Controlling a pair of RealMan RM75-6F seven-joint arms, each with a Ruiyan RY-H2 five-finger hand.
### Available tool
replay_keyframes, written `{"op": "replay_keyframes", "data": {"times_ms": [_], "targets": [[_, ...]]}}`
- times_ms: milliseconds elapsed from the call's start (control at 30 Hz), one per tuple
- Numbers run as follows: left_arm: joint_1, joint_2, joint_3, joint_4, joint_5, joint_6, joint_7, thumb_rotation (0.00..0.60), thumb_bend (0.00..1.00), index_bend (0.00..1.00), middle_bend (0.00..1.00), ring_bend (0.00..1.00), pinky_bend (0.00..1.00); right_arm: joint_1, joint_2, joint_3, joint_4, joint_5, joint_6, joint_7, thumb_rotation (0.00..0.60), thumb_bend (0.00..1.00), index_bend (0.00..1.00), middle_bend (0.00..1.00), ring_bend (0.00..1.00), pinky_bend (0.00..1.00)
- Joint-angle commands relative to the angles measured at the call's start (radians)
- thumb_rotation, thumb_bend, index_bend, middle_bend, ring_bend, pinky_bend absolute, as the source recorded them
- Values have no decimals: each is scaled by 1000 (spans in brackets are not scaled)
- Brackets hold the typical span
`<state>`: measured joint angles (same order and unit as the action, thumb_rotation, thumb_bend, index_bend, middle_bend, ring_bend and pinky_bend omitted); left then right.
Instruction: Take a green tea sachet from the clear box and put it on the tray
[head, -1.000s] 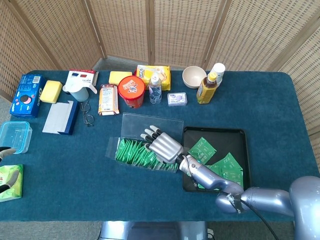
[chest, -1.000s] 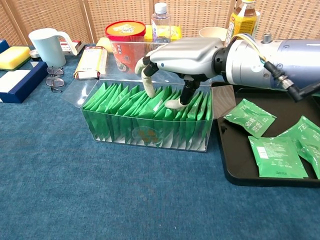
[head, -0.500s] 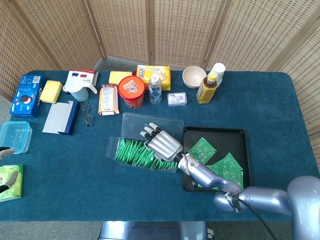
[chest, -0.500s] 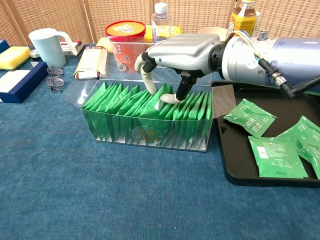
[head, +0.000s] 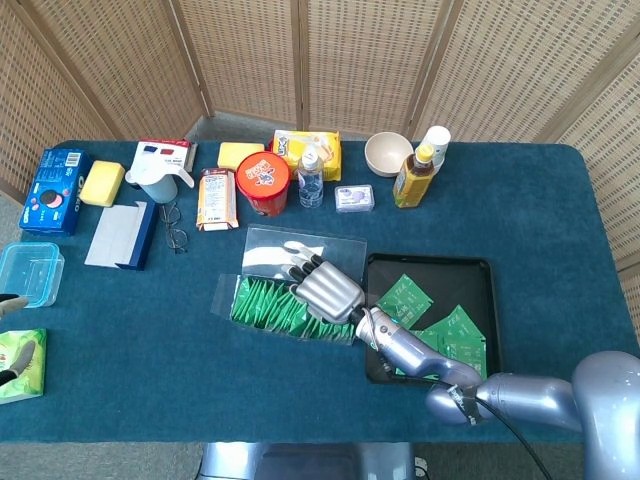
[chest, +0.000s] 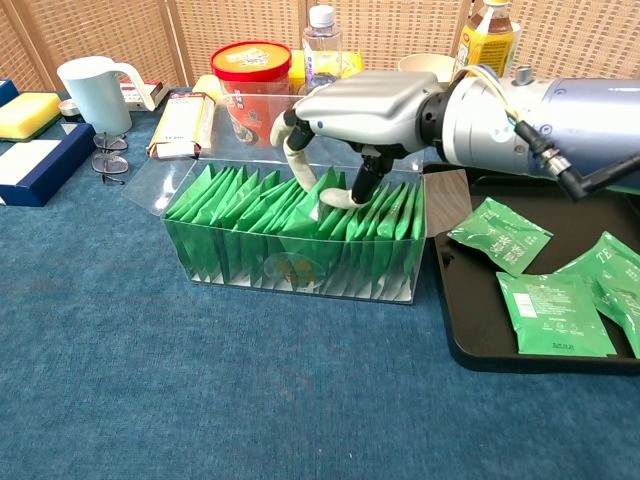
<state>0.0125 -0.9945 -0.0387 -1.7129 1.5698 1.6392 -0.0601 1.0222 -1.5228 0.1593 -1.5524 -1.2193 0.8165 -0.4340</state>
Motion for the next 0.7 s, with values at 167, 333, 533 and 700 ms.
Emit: {"op": "replay_keyframes", "data": {"times_ms": [167, 333, 533, 700], "targets": [[1, 0, -1, 3, -1, 1, -3, 600, 309, 261, 250, 195, 304, 2, -6, 0, -1, 1, 1, -1, 600, 451, 572, 193, 124, 58], [1, -1, -2, 6, -3, 2, -6, 600, 309, 261, 250, 194, 303, 3, -7, 4, -3, 2, 3, 5, 600, 452, 601, 202, 133, 59], [1, -2, -1, 7, -2, 2, -7, 600, 309, 261, 250, 194, 303, 0, -6, 9, -5, 0, 13, 15, 600, 463, 607, 210, 142, 59], [0, -3, -2, 8, -2, 0, -8, 600, 309, 261, 250, 194, 303, -5, 3, 13, -10, -1, 20, 29, 600, 470, 614, 216, 148, 59]]}}
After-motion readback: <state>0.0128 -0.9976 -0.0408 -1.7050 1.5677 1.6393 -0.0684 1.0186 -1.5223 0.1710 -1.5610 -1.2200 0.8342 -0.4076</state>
